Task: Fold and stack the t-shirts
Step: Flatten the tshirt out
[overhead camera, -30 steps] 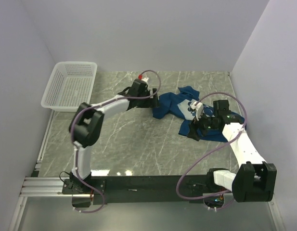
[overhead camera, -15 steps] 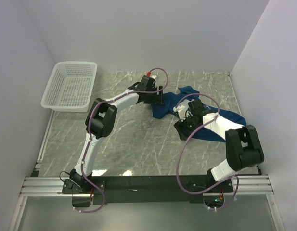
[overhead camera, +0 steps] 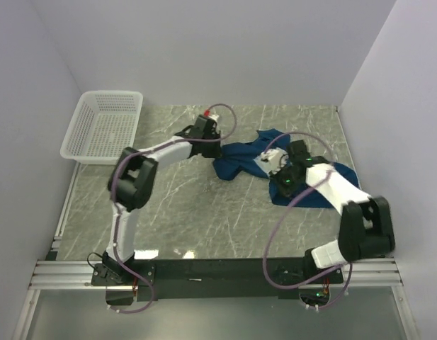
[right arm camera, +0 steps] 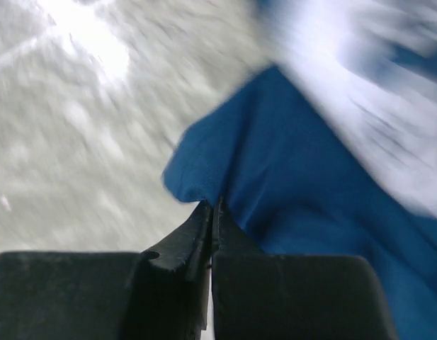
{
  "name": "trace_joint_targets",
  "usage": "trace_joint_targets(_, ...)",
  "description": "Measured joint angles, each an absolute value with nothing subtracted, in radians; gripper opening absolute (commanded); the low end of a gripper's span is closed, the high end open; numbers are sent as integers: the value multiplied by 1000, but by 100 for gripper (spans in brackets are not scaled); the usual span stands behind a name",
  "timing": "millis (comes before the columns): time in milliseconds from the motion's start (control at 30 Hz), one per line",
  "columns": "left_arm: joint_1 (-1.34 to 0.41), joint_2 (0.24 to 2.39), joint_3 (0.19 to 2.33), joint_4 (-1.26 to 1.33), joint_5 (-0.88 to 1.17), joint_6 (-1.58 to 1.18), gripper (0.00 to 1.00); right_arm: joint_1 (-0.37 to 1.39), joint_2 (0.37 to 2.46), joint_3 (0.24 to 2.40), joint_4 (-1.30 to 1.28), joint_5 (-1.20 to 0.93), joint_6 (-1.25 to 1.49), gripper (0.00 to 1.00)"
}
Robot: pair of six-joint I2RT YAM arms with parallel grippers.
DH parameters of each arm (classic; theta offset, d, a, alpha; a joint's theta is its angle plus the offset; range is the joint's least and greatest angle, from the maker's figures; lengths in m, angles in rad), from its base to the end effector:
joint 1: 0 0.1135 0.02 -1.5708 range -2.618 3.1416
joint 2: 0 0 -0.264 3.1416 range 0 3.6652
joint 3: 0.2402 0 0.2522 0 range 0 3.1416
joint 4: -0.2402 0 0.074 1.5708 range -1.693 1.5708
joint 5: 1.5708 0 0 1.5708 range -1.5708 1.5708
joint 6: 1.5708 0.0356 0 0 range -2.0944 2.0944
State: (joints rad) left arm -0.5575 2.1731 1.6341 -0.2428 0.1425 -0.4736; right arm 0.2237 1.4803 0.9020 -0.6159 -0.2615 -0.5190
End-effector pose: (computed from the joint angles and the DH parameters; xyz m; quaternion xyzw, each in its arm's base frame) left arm 0.4115 -0.2625 0.1798 0.0660 0.9189 -0.2462 0.3011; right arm 0.2651 0.0697 0.1920 -0.3762 0.8987 0.0994 0.2024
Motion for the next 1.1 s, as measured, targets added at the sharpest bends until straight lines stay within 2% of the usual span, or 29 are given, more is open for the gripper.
trace_joint_targets(167, -430, 1713, 1279, -230, 148, -514, 1, -28, 1124, 916, -765, -271, -776, 0)
trace_joint_targets(267, -326, 1402, 1110, -235, 162, -538, 1, -196, 979, 880, -817, -257, -952, 0)
trace_joint_targets(367, -320, 1158, 932, -223, 239, -577, 1, -331, 895, 760, -861, -252, -1121, 0)
trace_joint_targets(400, -337, 1088, 851, -224, 286, -599, 6, -367, 890, 712, -871, -245, -1166, 1)
trace_joint_targets(433, -353, 1037, 773, -226, 332, -620, 11, -403, 891, 670, -887, -241, -1208, 8)
trace_joint_targets(467, -364, 1005, 710, -245, 366, -636, 18, -437, 903, 639, -905, -234, -1241, 18)
trace_joint_targets(500, -373, 983, 650, -271, 394, -657, 28, -461, 920, 622, -919, -228, -1261, 36)
trace_joint_targets(567, -395, 957, 547, -355, 424, -702, 44, -510, 950, 618, -971, -229, -1319, 46)
trace_joint_targets(600, -406, 938, 522, -416, 428, -723, 60, -526, 953, 626, -991, -238, -1345, 54)
trace_joint_targets(700, -431, 828, 538, -545, 418, -772, 80, -542, 944, 685, -1059, -297, -1400, 65)
trace_joint_targets(800, -432, 726, 646, -594, 343, -782, 83, -543, 934, 760, -1098, -387, -1419, 68)
trace_joint_targets(900, -427, 741, 731, -548, 270, -771, 83, -531, 970, 835, -1141, -493, -1408, 68)
trace_joint_targets(1000, -393, 877, 739, -476, 228, -762, 75, -492, 1065, 913, -1160, -622, -1346, 68)
trace_joint_targets(1100, -306, 1107, 736, -385, 199, -768, 69, -428, 1167, 952, -1117, -718, -1192, 67)
